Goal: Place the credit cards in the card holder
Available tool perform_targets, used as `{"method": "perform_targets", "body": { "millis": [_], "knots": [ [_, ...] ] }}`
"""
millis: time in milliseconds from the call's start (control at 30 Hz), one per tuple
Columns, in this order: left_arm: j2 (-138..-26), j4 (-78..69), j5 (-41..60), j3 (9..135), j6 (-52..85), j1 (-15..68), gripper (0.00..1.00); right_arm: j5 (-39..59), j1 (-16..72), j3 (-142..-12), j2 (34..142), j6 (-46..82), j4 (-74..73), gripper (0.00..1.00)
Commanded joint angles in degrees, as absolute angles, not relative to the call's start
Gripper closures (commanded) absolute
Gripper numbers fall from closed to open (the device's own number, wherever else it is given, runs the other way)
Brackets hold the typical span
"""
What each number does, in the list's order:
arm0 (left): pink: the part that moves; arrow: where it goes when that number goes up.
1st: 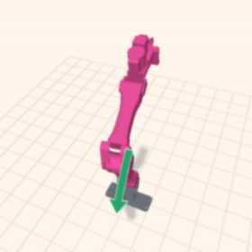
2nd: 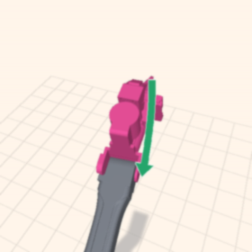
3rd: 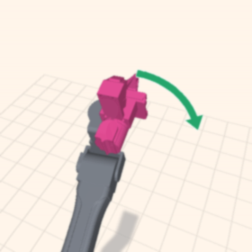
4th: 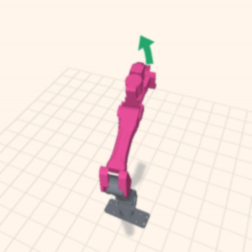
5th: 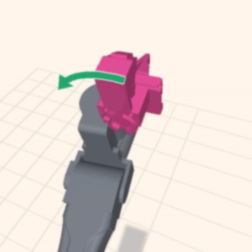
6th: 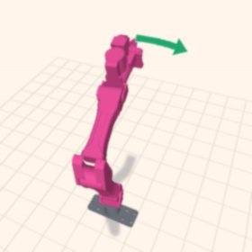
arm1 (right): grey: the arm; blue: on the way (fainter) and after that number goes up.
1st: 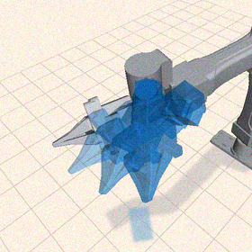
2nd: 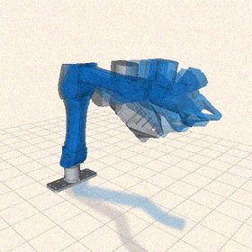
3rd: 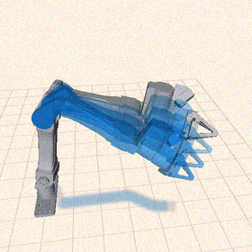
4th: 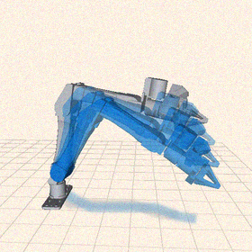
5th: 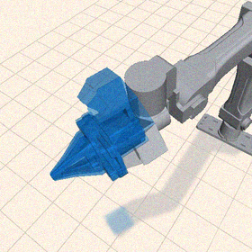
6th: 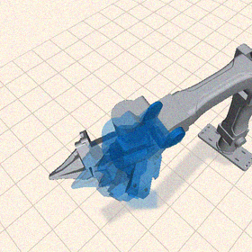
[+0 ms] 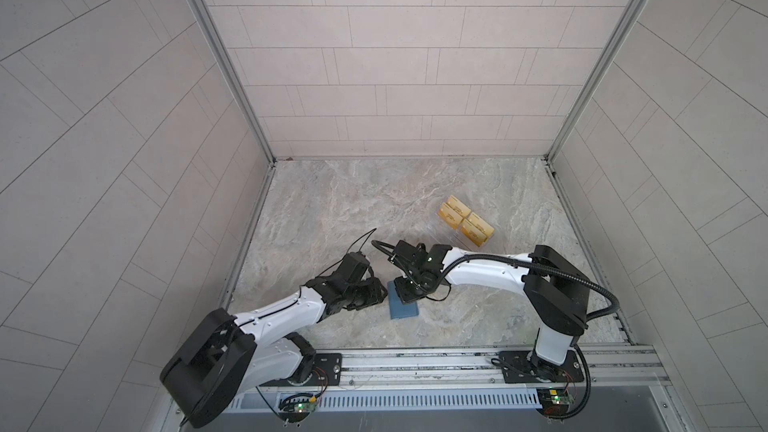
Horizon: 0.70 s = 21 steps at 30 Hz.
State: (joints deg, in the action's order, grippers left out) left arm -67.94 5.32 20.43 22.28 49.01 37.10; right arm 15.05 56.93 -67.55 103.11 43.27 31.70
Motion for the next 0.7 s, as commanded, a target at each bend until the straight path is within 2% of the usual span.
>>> {"method": "perform_targets", "body": {
  "millis": [0, 233, 433, 533, 667],
  "knots": [
    [-69.8, 6.7, 21.3, 24.8, 46.7, 37.5, 0.56, 14.1, 56.8, -67.5, 99.8, 42.6, 33.5, 0.81],
    [-74.1, 8.8, 19.4, 28.7, 46.1, 41.3, 0.62, 13.0, 55.6, -63.7, 95.8, 42.5, 31.4, 0.78],
    [-75.7, 10.5, 15.3, 29.5, 47.8, 43.6, 0.65, 12.3, 54.8, -60.3, 94.6, 41.5, 29.5, 0.7],
    [-76.1, 10.0, 15.2, 29.6, 48.5, 43.8, 0.66, 12.9, 54.8, -59.0, 94.0, 40.9, 27.2, 0.59],
    [-75.7, 7.5, 15.5, 28.1, 50.7, 43.9, 0.66, 8.7, 56.3, -60.0, 93.8, 40.4, 27.6, 0.42]
  ]
}}
